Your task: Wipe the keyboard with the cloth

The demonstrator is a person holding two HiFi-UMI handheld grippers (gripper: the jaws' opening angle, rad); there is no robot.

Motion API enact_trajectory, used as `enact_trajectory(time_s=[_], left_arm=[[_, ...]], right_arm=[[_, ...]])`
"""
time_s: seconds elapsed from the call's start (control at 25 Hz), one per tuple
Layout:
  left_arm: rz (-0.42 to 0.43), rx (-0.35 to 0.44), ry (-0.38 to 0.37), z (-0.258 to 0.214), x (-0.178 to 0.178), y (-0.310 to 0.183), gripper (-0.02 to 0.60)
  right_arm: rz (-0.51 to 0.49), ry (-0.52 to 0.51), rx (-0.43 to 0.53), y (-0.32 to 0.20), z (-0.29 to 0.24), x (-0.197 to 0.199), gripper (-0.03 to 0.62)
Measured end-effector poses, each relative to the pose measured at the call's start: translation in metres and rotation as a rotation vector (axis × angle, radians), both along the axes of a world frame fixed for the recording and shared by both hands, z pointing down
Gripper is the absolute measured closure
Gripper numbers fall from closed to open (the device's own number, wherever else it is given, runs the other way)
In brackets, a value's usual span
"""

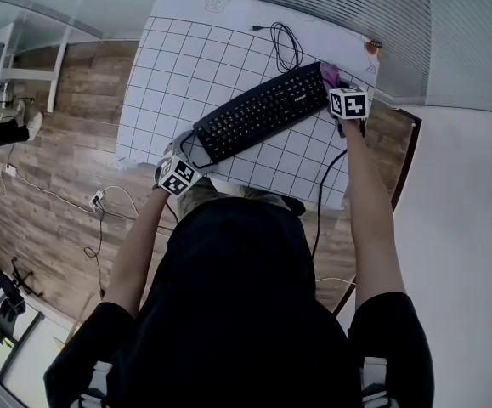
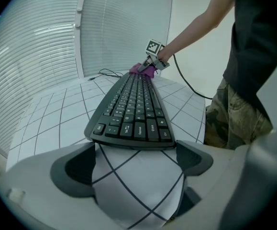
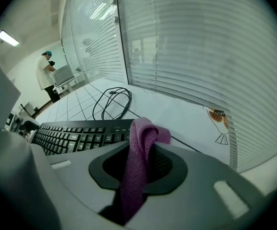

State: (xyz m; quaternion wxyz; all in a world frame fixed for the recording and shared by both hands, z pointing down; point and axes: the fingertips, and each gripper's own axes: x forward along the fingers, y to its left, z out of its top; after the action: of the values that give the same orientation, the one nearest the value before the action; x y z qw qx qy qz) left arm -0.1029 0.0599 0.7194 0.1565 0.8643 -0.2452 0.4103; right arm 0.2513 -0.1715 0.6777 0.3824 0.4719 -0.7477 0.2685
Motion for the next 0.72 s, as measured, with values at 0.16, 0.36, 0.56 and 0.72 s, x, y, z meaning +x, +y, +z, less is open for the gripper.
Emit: enact_trajectory(time_s=[0.16,0.36,0.56,0.72], left_arm=[[0.000,0.002,0.004,-0.001,0.000,0.000,0.077],[-0.001,0.004,0.007,0.000,0.000,0.000,0.077],[-0.001,0.001,0.006,0.000,-0.001,0.000,0.077],[0.000,0.004,0.008,0.000,0.000,0.000,0.077]], right_arm=[[0.008,0.027,0.002,0.003,0.000,-0.005,0.500],[0.011,0.058,0.012,0.008,0.001,-0.014,0.502],[0.038,0.076,0.015,0.009,0.001,-0.016,0.502],[0.027,0.075,0.006,0.015,0.001,-0.022,0.503]])
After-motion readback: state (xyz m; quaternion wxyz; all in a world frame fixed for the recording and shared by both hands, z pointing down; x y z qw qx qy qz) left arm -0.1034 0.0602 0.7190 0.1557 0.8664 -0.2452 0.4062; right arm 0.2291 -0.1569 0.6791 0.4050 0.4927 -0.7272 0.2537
